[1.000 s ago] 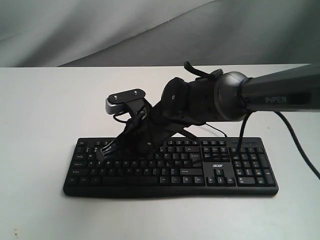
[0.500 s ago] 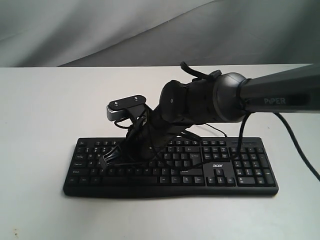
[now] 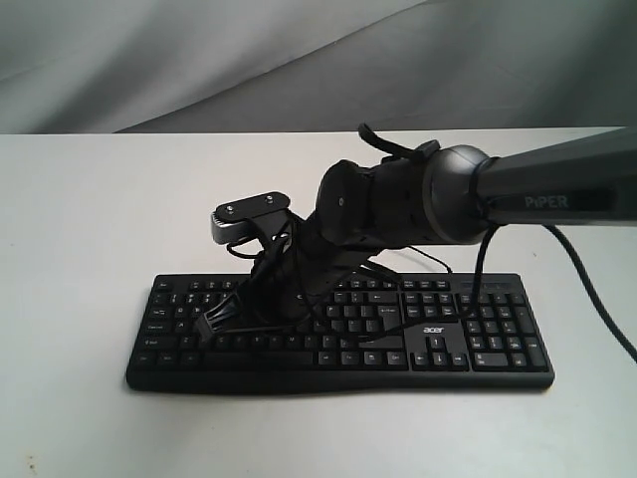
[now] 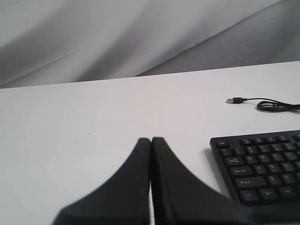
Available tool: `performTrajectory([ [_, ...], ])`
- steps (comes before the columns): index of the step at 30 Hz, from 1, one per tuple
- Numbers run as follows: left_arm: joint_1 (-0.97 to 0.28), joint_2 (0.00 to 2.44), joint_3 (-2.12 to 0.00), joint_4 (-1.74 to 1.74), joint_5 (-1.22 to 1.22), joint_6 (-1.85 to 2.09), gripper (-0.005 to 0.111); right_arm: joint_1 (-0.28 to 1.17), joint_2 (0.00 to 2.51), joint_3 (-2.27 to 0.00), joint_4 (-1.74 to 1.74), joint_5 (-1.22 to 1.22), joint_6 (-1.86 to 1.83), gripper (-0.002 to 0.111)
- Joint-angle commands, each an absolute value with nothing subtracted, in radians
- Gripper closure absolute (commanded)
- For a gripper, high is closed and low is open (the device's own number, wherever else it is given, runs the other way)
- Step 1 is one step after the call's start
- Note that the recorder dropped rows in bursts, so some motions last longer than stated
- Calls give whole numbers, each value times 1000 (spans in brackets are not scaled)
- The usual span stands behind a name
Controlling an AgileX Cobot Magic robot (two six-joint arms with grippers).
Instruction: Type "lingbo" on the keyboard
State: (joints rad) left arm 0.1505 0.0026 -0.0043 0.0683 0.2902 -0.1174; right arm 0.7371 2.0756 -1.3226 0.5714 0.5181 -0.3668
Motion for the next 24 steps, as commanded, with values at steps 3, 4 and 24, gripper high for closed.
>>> performTrajectory([
  [3, 152, 0, 0, 60, 286, -121, 106, 738, 2087, -1322, 560, 527, -359, 108],
  [4, 152, 0, 0, 60, 286, -121, 106, 738, 2094, -1322, 562, 527, -359, 108],
  [24, 152, 0, 0, 60, 286, -121, 106, 738, 2060, -1322, 552, 512, -366, 108],
])
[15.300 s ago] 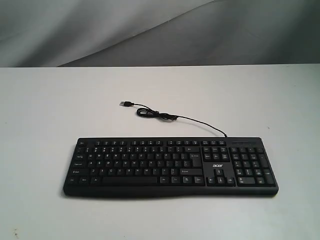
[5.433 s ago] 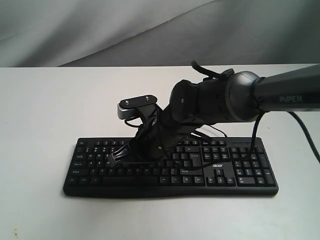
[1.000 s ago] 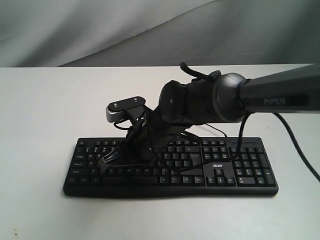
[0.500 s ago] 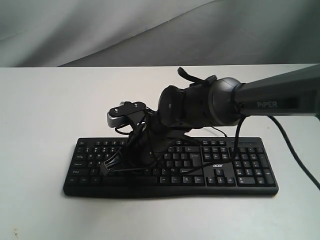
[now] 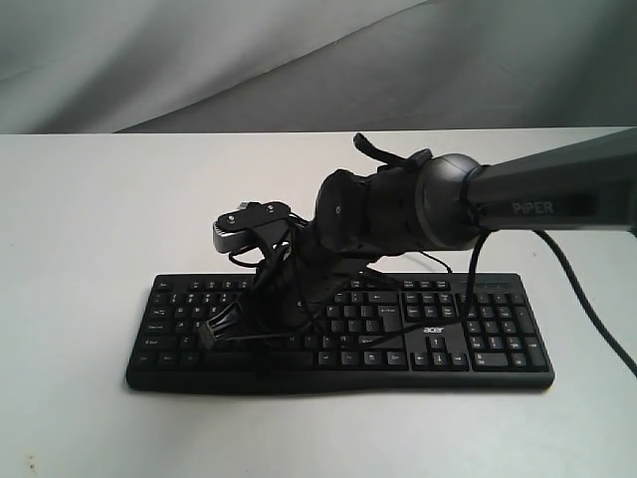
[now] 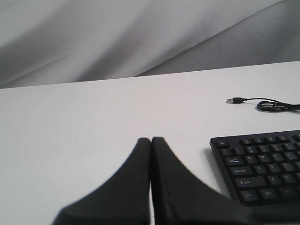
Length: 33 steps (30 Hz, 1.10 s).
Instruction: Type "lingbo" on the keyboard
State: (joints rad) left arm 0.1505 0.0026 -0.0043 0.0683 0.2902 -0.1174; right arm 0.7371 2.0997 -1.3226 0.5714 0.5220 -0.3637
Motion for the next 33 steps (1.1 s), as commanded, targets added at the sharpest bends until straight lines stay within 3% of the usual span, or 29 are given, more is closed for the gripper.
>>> performTrajectory([
  [1, 152, 0, 0, 60, 286, -121, 106, 738, 2046, -1322, 542, 509, -366, 108],
  [16, 152, 0, 0, 60, 286, -121, 106, 636, 1994, -1278, 487, 520, -283, 108],
  [33, 152, 0, 0, 60, 286, -121, 106, 626, 1994, -1241, 351, 482, -143, 108],
])
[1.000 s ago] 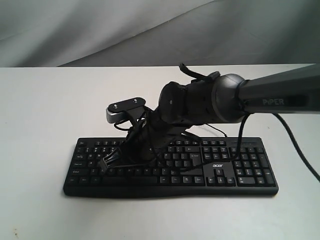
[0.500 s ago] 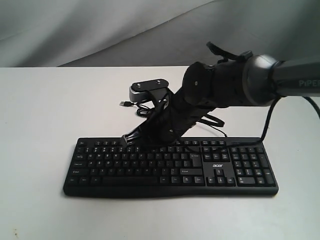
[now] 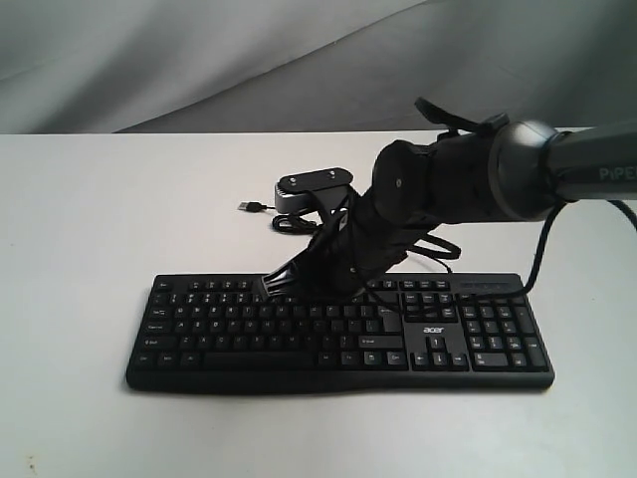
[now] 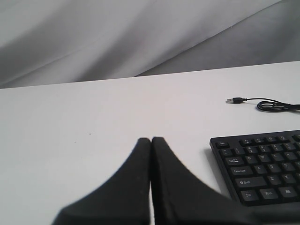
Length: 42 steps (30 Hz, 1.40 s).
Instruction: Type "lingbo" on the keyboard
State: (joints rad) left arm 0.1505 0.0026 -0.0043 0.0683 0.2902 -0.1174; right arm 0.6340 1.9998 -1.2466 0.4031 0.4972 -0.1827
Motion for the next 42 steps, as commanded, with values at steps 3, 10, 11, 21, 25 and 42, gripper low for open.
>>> performTrajectory([
  [3, 152, 0, 0, 60, 286, -121, 106, 626, 1994, -1241, 326, 480, -120, 108],
  [10, 152, 0, 0, 60, 286, -121, 106, 626, 2009, -1241, 321, 475, -115, 108],
  [11, 152, 0, 0, 60, 286, -121, 106, 626, 2018, -1241, 324, 475, -115, 108],
  [21, 152, 0, 0, 60, 286, -121, 106, 626, 2028, -1241, 327, 463, -115, 108],
  [25, 152, 0, 0, 60, 286, -121, 106, 626, 2049, -1241, 339, 470, -115, 108],
  [42, 152, 0, 0, 60, 286, -121, 106, 626, 1835, -1191, 314, 426, -139, 108],
])
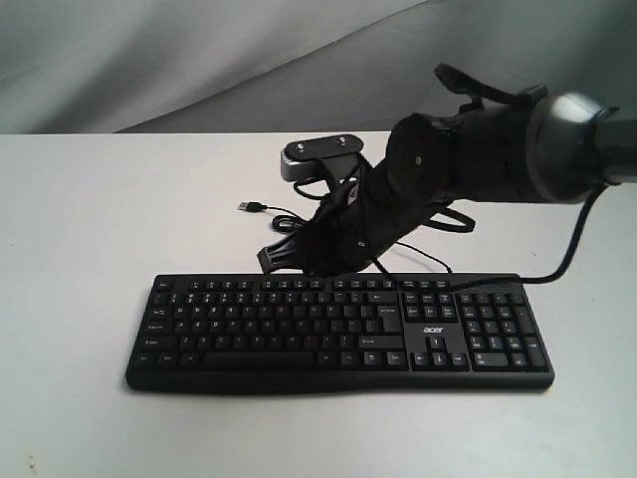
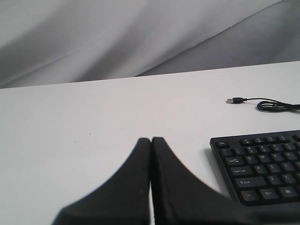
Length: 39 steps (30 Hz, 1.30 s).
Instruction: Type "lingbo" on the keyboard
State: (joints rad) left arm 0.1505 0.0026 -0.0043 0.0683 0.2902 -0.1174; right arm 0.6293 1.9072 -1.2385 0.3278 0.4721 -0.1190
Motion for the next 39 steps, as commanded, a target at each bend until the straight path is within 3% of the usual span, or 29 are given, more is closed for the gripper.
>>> performTrajectory([
  [1, 152, 0, 0, 60, 286, -121, 106, 628, 1804, -1159, 320, 396, -153, 108],
  [7, 152, 0, 0, 60, 286, -121, 106, 628, 1572, -935, 375, 211, -212, 108],
  [10, 152, 0, 0, 60, 286, -121, 106, 628, 1452, -880, 352, 238, -210, 108],
  [30, 152, 0, 0, 60, 286, -121, 106, 613, 1026, -868, 239, 429, -208, 108],
  [39, 152, 0, 0, 60, 286, -121, 106, 264, 799, -686, 374, 386, -208, 108],
])
